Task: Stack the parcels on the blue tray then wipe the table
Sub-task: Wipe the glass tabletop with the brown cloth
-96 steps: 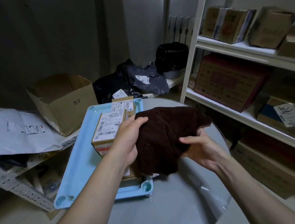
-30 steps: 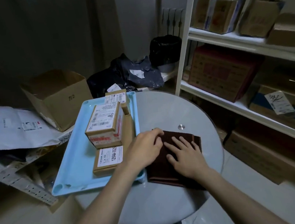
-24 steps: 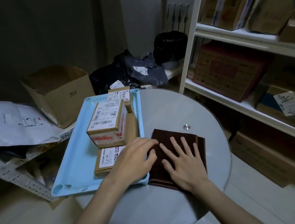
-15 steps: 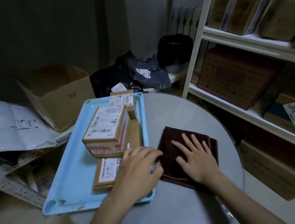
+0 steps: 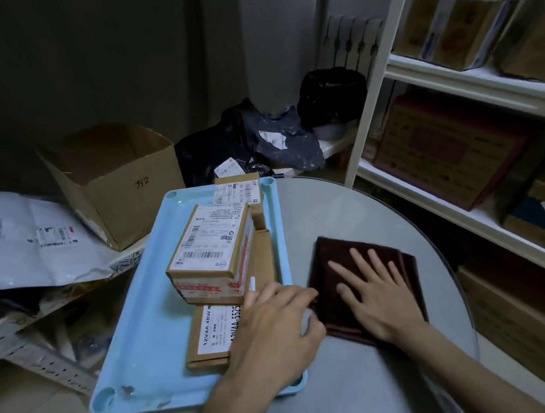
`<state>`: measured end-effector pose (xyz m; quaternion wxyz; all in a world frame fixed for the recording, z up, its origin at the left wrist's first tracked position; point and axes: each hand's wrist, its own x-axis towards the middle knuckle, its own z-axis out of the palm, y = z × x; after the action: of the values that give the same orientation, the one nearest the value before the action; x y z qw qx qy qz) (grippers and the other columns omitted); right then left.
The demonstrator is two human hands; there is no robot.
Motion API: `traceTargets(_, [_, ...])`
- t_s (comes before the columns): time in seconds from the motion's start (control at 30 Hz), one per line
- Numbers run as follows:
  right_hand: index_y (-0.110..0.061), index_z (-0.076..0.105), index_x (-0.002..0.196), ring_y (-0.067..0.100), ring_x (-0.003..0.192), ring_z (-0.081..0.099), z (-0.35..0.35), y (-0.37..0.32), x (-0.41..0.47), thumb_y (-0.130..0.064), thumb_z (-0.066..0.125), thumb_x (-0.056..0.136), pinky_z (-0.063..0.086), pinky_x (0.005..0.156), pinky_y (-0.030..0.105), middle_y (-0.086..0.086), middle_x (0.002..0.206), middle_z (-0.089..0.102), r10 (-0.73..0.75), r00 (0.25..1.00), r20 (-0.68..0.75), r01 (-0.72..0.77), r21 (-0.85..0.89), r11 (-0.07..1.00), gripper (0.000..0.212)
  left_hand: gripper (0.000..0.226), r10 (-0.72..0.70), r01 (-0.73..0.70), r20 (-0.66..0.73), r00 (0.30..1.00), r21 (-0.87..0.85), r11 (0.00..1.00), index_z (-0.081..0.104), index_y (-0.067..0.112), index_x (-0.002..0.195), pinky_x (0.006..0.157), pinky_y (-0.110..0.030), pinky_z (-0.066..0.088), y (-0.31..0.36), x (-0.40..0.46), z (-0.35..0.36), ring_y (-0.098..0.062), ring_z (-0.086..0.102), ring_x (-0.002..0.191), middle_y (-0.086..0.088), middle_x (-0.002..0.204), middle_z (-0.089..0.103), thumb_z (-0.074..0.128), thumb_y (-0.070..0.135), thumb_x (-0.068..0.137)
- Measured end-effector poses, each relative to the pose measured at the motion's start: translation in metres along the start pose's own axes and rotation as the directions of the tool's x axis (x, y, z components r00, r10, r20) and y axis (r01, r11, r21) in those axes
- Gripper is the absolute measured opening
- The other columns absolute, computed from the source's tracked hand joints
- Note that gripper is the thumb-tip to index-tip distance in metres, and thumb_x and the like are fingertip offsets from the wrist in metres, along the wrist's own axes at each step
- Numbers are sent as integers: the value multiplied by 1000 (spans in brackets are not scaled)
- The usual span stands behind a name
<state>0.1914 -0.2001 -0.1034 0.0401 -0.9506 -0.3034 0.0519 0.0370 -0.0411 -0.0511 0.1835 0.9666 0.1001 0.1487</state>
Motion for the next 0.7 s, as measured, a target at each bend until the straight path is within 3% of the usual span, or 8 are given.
traceTargets(0.1, [-58, 0, 149, 29, 152, -9, 1, -31, 46, -65, 14, 95, -4, 122, 51, -3, 167, -2, 63, 998, 28, -64, 23, 998, 56, 42, -10, 10, 8, 1000, -6, 1000, 66, 32, 119, 93, -28, 25, 1, 1, -2, -9, 54, 108, 18, 115, 69, 44, 44, 85])
traceTargets(0.23, [-47, -6, 152, 33, 151, -16, 1, -75, 44, -65, 6, 89, -4, 121, 53, 1, 166, -14, -160, 979, 127, 174, -114, 978, 67, 43, -25, 25, 20, 999, -15, 1000, 61, 33, 122, 94, -28, 23, 4, 3, -3, -8, 48, 111, 16, 117, 67, 41, 43, 85])
traceTargets(0.3, [-43, 1, 154, 31, 150, -19, 0, -74, 18, -63, 2, 80, -5, 121, 52, -1, 166, -16, -260, 955, 140, 277, -115, 954, 77, 43, -32, 32, 11, 999, -18, 999, 62, 33, 120, 93, -27, 23, 6, 2, -3, -7, 48, 111, 17, 116, 67, 40, 43, 84])
traceTargets(0.4, [-51, 7, 152, 22, 151, -16, 3, -47, -20, -62, 10, 90, -6, 122, 45, -10, 165, -11, -314, 946, 80, 316, -10, 949, 63, 41, -34, 34, -10, 999, -27, 999, 62, 34, 119, 93, -25, 22, 5, 2, -2, -5, 48, 113, 19, 117, 67, 42, 43, 84])
traceTargets(0.5, [-64, 3, 145, 19, 153, -8, 3, -14, -17, -67, 14, 91, -2, 122, 42, -13, 166, -3, -204, 978, 33, 205, -9, 979, 55, 40, -28, 28, -20, 999, -17, 999, 64, 34, 117, 93, -27, 24, 3, 1, 0, -7, 51, 110, 19, 115, 69, 44, 44, 84])
traceTargets(0.7, [-54, 12, 151, 30, 153, -4, 0, -27, 72, -62, 22, 94, -1, 121, 52, -3, 168, 1, 98, 994, 55, -101, 46, 994, 59, 41, -40, 40, -3, 999, -11, 999, 62, 32, 119, 94, -33, 25, 4, 1, 0, -12, 51, 113, 14, 116, 69, 43, 44, 84])
